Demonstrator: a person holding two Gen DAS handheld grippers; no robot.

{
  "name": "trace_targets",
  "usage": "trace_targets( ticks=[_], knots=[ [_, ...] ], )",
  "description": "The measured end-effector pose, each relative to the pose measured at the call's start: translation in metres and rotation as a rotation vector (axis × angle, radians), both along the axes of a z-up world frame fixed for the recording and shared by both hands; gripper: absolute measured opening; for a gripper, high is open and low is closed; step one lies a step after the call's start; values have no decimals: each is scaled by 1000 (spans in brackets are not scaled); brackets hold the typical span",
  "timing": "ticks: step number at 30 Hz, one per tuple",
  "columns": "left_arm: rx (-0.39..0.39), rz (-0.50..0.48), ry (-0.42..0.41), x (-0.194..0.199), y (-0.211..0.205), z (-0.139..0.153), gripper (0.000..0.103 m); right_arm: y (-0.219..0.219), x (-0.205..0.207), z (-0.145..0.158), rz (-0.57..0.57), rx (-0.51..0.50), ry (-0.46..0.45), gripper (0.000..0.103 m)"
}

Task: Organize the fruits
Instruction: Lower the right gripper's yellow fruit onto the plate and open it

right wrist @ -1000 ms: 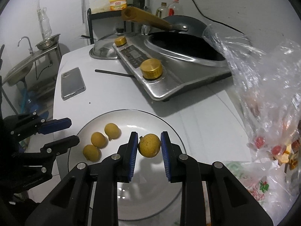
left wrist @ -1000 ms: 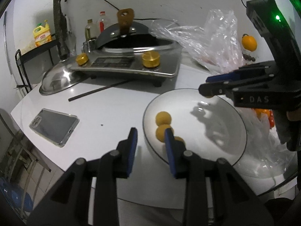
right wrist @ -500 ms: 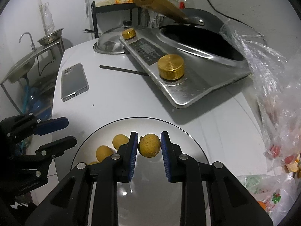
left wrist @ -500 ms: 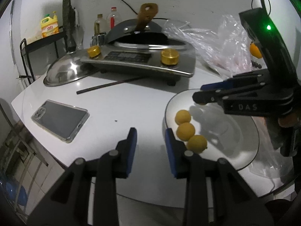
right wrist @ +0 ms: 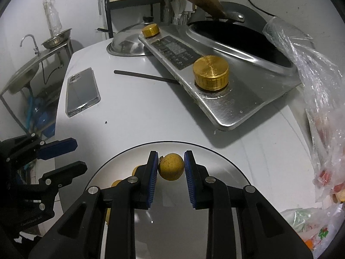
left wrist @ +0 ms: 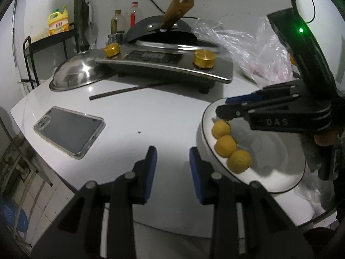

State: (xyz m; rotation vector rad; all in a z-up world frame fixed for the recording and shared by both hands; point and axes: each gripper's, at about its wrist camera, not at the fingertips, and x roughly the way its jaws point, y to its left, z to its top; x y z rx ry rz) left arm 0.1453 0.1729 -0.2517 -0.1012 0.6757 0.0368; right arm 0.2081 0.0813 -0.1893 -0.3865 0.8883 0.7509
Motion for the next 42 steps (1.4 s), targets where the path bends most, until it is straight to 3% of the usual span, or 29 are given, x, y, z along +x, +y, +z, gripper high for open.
trace_targets(
  ticks=[28,42],
  knots=[
    [23,-17,5,-6,-4,-1,33,2,3,-4,-24,13,58,27],
    [26,-20,4,-6,-6,0,33,-28,11,11,-126,73,23,27]
  ],
)
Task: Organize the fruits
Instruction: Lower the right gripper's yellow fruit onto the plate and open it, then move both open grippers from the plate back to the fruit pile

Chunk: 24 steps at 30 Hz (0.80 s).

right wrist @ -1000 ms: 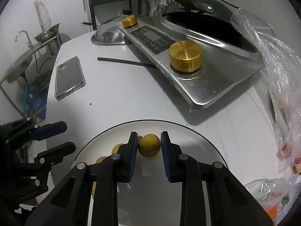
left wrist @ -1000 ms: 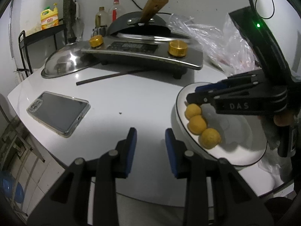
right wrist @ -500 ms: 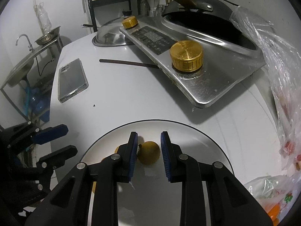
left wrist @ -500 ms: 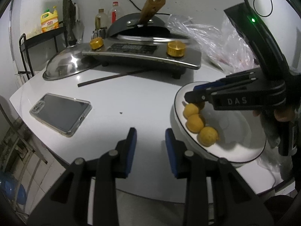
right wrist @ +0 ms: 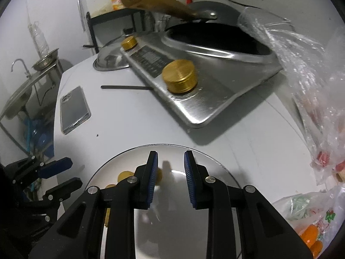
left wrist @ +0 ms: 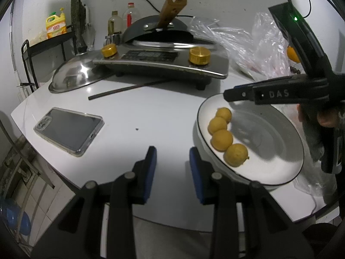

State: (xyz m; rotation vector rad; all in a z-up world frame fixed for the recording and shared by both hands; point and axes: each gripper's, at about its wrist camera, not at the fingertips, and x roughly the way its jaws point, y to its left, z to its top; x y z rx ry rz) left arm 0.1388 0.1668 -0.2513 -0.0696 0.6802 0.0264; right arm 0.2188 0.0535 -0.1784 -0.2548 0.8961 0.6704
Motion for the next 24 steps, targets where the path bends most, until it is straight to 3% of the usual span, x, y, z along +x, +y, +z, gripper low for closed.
trace_targets(
  ticks=[10,24],
  knots=[
    [4,-2,-4,-1,-1,1,33,6,0,-14,10,-62,12,27],
    [16,-11,-23,-9,-14,13,33,-8,-7,1,-4,-43,-15,27]
  ],
)
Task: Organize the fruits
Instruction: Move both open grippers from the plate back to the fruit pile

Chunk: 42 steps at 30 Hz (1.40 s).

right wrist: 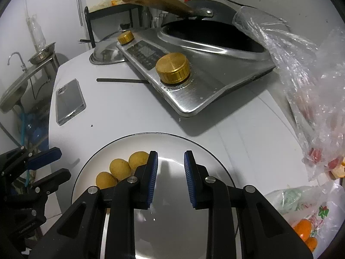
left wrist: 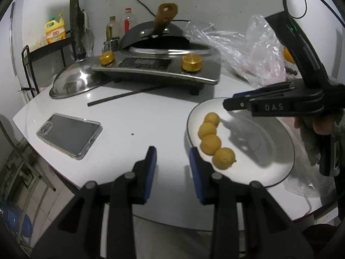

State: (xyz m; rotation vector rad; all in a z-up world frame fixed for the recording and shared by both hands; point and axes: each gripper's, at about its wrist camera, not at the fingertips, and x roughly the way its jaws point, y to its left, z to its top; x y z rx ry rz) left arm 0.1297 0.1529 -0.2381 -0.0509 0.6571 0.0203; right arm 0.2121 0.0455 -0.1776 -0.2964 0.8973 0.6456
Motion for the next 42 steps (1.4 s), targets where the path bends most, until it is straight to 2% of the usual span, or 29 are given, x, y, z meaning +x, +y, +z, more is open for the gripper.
trace_targets(
  ticks=[10,13,15,17,42],
  knots=[
    [22,-20,-26,-12,-24,16,34,-23,-19,17,-17,26,-22,27],
    [25,-19,-37,-17,-30,21,46,-29,-25,21,-22,32,-28,27],
    [22,-16,-45,-21,-33,24,53,-35,-29,25,-26,41,-34,31],
    [28,-15,-49,-23,-37,27,54,-40,-35,30,-28,53,-40,38],
    [68,-61,-74,-43,-108,60,54,-123,-95,58,-65,115,-102,39]
  ],
)
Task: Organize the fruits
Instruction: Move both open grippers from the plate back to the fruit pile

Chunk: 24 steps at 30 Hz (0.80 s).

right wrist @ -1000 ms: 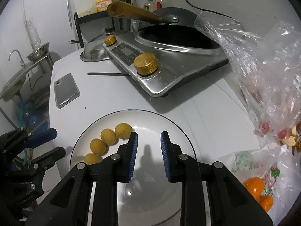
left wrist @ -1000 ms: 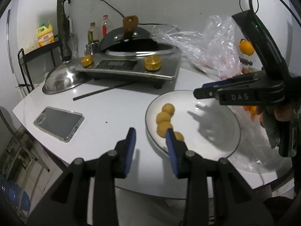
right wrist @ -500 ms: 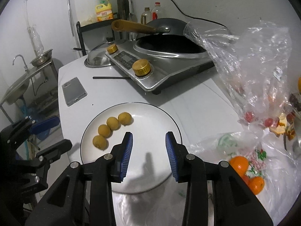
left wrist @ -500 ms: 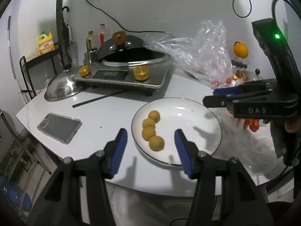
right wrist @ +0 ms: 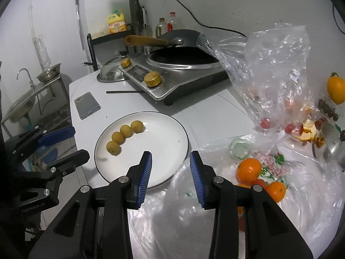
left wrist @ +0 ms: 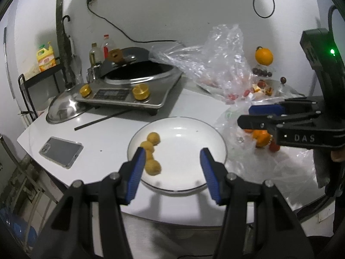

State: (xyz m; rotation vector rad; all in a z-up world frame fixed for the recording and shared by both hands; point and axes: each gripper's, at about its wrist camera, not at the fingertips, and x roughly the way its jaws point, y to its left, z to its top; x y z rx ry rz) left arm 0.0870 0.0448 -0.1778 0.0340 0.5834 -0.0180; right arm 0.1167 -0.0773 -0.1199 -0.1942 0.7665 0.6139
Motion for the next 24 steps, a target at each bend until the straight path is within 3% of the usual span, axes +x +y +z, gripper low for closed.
trace_targets(
  ticks=[24],
  knots=[
    [70,-108,11,4,-82,10,54,-92,-25,0,-98,40,-17,39]
  ],
)
